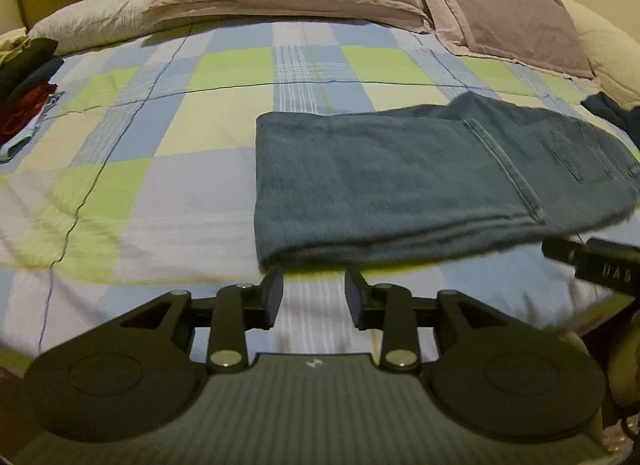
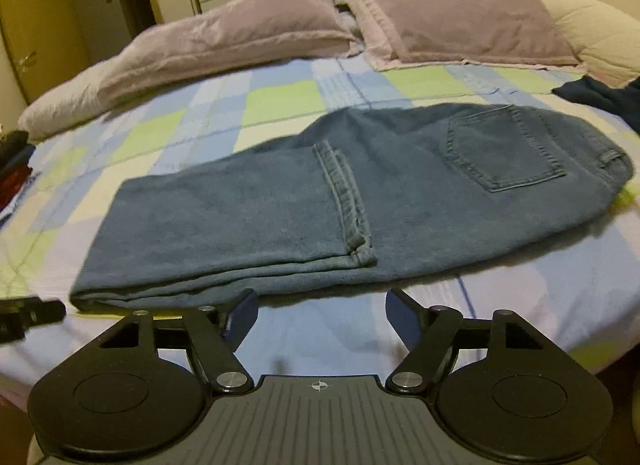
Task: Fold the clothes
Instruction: 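Press the folded jeans edge with the left tool and open both tools, then move the right tool to the folded leg end of the jeans and grasp it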
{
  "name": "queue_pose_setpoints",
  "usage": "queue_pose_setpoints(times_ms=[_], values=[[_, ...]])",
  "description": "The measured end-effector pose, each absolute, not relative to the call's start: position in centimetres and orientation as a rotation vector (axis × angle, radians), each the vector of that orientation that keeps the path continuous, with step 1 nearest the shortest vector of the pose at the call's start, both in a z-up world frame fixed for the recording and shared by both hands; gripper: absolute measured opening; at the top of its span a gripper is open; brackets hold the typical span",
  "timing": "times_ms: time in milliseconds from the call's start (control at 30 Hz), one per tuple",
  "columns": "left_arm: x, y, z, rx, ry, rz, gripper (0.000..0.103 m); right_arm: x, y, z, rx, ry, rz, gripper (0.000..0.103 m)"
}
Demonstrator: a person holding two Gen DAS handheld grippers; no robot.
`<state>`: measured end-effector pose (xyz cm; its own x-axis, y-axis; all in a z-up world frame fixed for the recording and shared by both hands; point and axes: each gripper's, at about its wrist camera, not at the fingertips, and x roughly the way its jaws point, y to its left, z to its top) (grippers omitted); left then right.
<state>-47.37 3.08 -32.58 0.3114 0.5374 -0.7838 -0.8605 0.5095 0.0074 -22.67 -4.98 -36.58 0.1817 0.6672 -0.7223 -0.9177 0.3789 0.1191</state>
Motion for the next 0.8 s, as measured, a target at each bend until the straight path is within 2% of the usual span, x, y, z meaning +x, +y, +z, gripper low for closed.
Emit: queue_pose_setpoints(times_ms=[167, 800], values=[[-48.2, 0.3, -31.1, -0.42, 0.808, 0.99, 0.04, -23.7, -7.4, -34.8, -0.343, 0.784, 1.155, 0.074], [-48.0, -3.4, -29.6, -0.342, 0.799, 0.97, 0.044, -25.3, -12.4, -33.5, -0.295, 0.791, 1.13, 0.074]])
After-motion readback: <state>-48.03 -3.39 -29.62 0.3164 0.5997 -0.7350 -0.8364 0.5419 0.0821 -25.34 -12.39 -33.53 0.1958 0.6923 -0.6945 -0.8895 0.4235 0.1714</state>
